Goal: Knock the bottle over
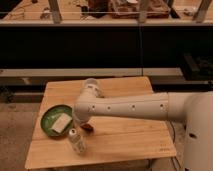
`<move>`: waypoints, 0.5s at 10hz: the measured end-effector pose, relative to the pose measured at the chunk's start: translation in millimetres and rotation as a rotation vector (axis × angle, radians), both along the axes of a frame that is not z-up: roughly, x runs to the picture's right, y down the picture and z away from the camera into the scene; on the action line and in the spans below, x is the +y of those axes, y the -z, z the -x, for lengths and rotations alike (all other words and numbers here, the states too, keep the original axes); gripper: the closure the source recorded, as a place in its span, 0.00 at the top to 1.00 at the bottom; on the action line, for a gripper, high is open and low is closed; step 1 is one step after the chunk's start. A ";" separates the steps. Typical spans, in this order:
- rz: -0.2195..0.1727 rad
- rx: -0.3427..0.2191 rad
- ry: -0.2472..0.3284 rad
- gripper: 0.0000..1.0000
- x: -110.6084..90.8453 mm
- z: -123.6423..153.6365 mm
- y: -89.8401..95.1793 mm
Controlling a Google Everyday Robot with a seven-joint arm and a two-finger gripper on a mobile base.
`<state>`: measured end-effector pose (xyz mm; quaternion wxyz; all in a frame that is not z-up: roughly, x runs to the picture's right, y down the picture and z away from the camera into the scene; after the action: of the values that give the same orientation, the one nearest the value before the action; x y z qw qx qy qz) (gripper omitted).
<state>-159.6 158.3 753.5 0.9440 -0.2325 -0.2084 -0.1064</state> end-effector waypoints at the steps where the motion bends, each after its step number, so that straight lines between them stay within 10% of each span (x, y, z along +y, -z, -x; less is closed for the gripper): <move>1: -0.001 -0.002 0.003 0.23 -1.9 5.2 -2.8; 5: -0.004 0.000 -0.003 0.23 -7.2 0.6 -7.4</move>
<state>-160.2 151.1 761.0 0.9446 -0.2304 -0.2085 -0.1056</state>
